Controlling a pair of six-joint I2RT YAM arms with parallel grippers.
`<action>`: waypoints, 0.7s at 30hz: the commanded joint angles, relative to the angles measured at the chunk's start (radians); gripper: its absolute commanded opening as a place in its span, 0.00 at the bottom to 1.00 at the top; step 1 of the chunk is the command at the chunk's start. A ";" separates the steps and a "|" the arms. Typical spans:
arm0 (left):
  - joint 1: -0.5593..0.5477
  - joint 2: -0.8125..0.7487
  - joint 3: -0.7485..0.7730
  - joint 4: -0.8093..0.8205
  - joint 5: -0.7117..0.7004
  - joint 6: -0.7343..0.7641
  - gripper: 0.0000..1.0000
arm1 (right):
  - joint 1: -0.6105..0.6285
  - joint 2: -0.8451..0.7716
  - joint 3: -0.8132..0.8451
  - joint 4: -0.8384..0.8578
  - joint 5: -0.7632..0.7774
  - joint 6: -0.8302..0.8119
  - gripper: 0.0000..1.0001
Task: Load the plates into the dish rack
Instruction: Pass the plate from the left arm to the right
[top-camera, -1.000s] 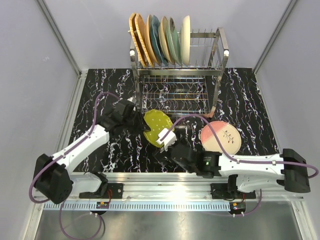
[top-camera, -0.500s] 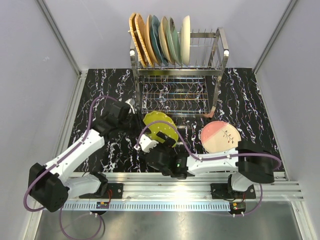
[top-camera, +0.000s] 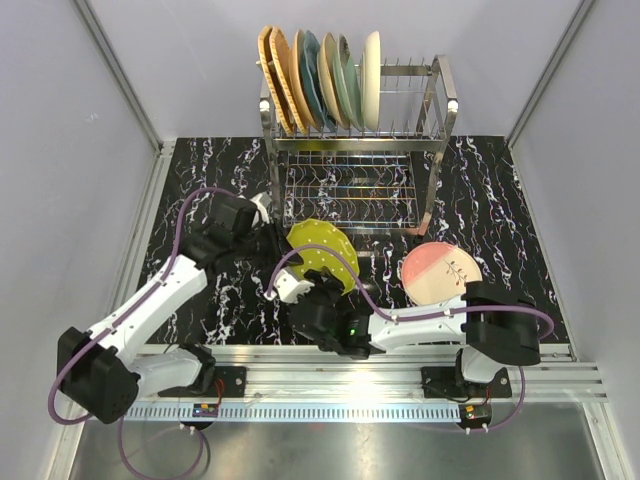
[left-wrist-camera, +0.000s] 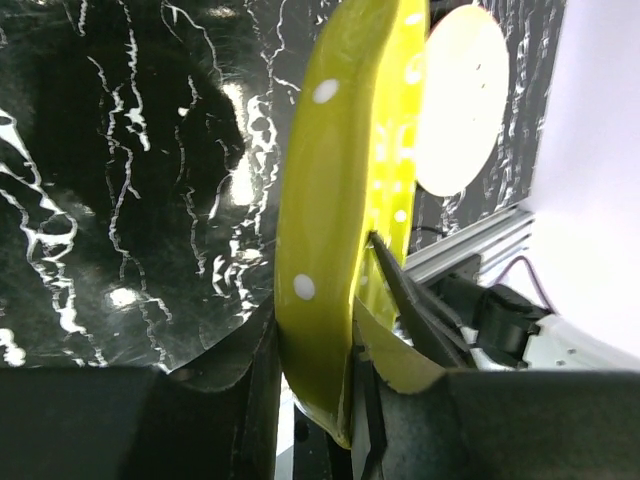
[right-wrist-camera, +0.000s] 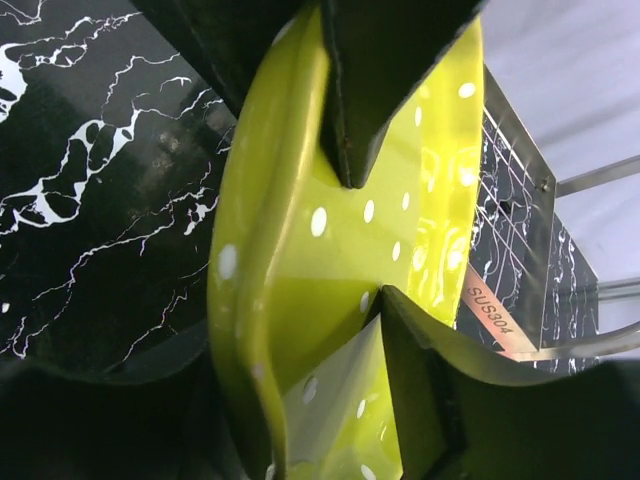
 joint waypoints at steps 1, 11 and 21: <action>0.026 0.001 0.051 0.065 0.136 0.045 0.00 | -0.007 0.005 0.003 0.057 0.092 0.025 0.50; 0.092 0.061 0.059 0.089 0.240 0.080 0.24 | 0.025 -0.013 0.027 0.115 0.110 0.028 0.04; 0.118 0.064 0.065 0.119 0.277 0.097 0.48 | 0.033 -0.071 0.047 0.070 0.047 0.125 0.00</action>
